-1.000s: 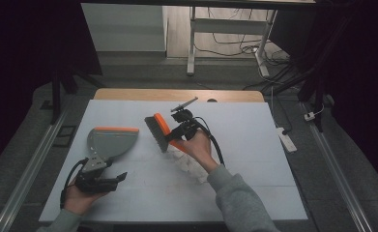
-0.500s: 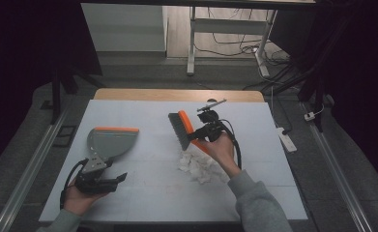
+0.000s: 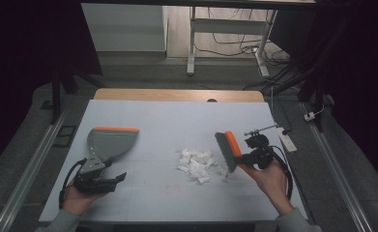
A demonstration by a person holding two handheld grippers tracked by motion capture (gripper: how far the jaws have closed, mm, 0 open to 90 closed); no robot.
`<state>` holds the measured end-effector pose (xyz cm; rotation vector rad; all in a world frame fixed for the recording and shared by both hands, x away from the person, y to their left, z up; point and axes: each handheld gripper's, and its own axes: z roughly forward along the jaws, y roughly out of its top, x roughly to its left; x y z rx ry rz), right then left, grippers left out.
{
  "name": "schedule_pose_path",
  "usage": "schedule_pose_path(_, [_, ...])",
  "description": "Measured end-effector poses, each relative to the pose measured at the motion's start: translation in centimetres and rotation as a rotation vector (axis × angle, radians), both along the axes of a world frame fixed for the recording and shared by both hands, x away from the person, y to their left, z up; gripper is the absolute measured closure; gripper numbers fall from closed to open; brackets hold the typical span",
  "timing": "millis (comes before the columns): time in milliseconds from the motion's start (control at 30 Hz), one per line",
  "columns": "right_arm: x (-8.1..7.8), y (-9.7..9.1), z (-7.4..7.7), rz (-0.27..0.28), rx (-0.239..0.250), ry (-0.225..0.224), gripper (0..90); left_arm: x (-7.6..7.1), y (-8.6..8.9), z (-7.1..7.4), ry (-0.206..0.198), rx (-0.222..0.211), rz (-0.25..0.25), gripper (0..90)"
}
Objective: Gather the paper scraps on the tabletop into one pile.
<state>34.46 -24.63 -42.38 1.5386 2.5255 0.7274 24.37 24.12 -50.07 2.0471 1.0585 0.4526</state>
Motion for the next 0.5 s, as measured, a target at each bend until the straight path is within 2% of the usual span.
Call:
schedule_pose_path(100, [-0.7, -0.6, -1.0, -0.009, -0.007, 0.031, 71.0, 0.0, -0.1, 0.0, 0.0, 0.003, -0.001, 28.3])
schedule_pose_path(200, [-0.9, 0.5, -2.0, 0.026, -0.009, 0.059, 71.0, 0.0, -0.3, 0.1, -0.001, 0.005, -0.002, 28.3])
schedule_pose_path(433, [0.2, 3.7, -2.6, 0.09, 0.065, 0.016, 71.1, 0.1, -0.4, 0.0, 0.005, 0.015, 0.004, 28.3])
schedule_pose_path(500, [0.3, 4.4, -2.3, 0.12, 0.11, -0.008, 71.1, 0.0, -0.5, 0.0, 0.007, 0.018, 0.008, 28.3])
